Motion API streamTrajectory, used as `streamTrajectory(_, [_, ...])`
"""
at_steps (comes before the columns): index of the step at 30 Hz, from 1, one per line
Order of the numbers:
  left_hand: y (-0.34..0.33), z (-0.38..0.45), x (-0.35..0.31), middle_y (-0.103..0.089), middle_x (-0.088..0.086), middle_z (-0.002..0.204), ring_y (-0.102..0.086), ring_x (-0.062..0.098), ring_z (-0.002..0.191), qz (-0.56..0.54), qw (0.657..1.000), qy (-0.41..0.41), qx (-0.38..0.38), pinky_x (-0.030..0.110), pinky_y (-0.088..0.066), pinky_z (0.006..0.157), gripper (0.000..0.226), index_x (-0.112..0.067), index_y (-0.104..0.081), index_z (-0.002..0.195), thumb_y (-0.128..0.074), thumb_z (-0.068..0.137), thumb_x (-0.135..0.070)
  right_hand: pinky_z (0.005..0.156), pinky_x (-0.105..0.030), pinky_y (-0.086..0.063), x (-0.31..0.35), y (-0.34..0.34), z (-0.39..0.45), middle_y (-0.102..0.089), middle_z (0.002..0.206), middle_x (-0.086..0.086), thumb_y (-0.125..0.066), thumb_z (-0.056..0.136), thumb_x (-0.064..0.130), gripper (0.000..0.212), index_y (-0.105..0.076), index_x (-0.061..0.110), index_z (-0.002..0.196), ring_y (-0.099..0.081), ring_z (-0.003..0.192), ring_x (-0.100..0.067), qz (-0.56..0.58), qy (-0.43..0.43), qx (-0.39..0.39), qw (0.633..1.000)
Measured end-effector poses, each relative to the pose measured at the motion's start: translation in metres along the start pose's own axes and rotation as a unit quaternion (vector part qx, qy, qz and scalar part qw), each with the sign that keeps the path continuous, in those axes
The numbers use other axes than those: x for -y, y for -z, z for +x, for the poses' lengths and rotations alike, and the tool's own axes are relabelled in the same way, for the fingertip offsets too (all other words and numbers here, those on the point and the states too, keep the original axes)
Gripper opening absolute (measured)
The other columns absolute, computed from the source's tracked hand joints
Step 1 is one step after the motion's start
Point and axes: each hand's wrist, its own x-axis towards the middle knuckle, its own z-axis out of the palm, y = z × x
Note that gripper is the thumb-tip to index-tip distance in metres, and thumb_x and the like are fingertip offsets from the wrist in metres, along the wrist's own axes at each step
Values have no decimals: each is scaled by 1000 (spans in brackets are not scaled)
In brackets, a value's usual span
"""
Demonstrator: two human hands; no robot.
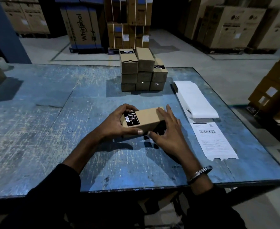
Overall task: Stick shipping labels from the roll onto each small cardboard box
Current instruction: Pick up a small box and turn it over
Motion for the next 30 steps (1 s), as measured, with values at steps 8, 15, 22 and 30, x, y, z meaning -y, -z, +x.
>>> streamTrajectory(8, [7,-9,-4,-69,-6,119,-70,8,106,79,996,-34,-8,32,-63,86,71,-33,-61,126,-90,66,-59,127,-37,-35,3,4,-4,-35,170,9,-86,88,14,84,-45,28,160,-34,154,-10,89,-21,-11,996])
streamTrajectory(15, [-13,-31,-32,-62,1,126,-58,21,116,309,921,-177,-158,47,-50,93,60,-20,-69,129,-68,89,-65,105,-45,-55,-26,56,-15,-66,135,3,-81,91,19,43,-69,34,129,-60,124,-13,71,-48,-184,979])
streamTrajectory(22, [-114,-20,-93,-73,-10,92,-69,9,80,277,928,-245,-50,35,-56,69,28,-25,-77,102,-69,98,-52,114,-53,-46,-91,102,-46,-66,146,-3,-71,99,39,39,-71,23,135,-55,143,-26,-148,-29,-112,982])
streamTrajectory(30, [-191,13,-75,-70,4,127,-65,27,114,342,921,-184,23,42,-53,92,45,-17,-72,130,-62,98,-48,119,-42,-30,-107,114,-113,-50,162,11,-53,106,53,46,-61,37,148,-38,155,-11,-206,9,-34,978])
